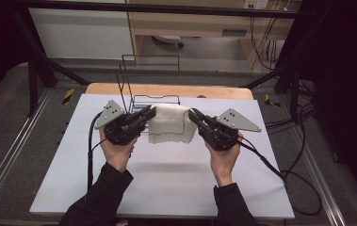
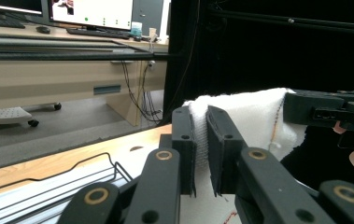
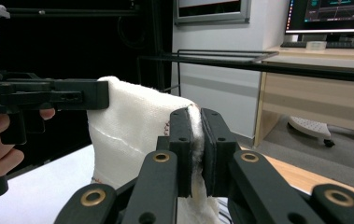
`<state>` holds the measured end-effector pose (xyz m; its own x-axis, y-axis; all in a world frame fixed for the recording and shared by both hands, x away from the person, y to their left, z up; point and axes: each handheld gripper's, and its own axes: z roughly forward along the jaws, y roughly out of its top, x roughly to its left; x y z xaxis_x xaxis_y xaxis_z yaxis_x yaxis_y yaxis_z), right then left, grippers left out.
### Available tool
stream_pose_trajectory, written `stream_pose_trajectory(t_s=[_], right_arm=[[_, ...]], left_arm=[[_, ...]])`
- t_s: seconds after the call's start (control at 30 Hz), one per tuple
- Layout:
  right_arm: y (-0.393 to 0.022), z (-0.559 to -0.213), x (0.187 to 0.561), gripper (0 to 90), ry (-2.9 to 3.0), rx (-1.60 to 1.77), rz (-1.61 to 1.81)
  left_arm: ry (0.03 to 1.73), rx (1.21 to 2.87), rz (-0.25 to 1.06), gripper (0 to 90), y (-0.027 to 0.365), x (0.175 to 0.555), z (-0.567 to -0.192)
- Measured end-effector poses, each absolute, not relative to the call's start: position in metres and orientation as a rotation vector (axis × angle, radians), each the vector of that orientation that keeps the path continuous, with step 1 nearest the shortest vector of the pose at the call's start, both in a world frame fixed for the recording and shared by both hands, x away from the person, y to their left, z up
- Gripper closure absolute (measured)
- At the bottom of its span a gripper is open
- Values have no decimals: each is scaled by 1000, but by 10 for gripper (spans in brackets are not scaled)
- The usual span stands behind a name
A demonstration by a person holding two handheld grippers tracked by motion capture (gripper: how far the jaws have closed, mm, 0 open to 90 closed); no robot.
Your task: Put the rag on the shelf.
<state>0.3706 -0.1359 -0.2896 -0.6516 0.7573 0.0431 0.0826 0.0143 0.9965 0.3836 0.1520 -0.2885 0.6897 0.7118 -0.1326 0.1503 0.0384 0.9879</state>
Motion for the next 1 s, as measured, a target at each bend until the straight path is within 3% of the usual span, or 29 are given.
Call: stream_pose_trajectory(t_s=[1.0], right_arm=[[-104, -234, 396, 840, 1707, 783, 1711]], left_arm=[[762, 1400, 566, 817, 177, 403, -241]])
